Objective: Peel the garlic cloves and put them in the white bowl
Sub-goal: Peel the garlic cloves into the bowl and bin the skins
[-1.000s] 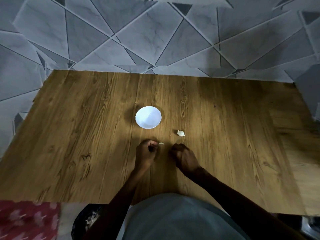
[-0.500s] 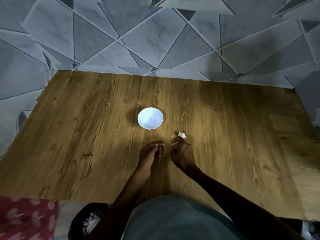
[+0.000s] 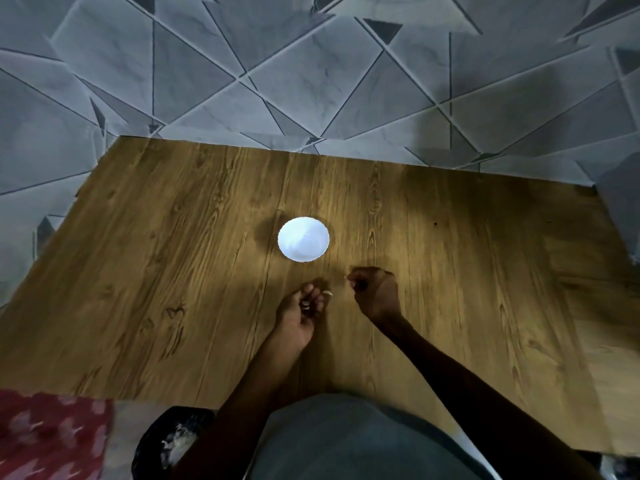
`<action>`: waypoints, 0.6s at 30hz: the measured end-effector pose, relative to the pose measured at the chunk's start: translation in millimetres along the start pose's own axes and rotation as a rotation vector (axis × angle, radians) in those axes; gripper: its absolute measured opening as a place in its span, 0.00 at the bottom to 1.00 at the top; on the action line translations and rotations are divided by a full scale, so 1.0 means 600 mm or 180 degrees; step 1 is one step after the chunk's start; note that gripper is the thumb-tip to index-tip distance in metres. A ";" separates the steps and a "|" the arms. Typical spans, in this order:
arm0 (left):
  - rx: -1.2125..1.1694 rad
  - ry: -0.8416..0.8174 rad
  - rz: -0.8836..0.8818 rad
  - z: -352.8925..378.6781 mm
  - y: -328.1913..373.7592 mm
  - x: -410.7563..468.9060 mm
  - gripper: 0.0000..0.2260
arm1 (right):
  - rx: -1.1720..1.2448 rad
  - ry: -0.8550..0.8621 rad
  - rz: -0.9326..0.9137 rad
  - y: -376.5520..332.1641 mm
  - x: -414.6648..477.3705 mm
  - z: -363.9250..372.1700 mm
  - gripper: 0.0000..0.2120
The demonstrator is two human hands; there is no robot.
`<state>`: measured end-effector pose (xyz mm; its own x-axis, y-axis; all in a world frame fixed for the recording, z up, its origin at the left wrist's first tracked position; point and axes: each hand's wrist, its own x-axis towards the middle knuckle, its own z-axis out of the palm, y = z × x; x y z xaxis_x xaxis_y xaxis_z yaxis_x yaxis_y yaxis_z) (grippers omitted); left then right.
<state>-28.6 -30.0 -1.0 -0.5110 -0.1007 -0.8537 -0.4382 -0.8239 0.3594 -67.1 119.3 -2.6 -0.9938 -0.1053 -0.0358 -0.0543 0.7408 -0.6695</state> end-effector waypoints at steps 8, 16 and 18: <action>0.0230 0.0231 0.0306 -0.021 0.012 -0.005 0.12 | -0.1207 -0.0496 -0.0836 0.013 0.005 0.031 0.11; 0.0252 0.0196 0.0332 -0.034 0.005 -0.019 0.12 | -0.1392 -0.0416 -0.0781 0.001 -0.009 0.044 0.09; 0.0253 0.0180 0.0349 -0.037 0.002 -0.022 0.12 | -0.1529 -0.0537 -0.0867 -0.003 -0.015 0.048 0.09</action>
<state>-5.9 -42.0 2.6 -0.5175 -0.2206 -0.8268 -0.4404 -0.7598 0.4784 -55.5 99.7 -22.4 -0.9107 -0.4097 -0.0535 -0.3833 0.8861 -0.2606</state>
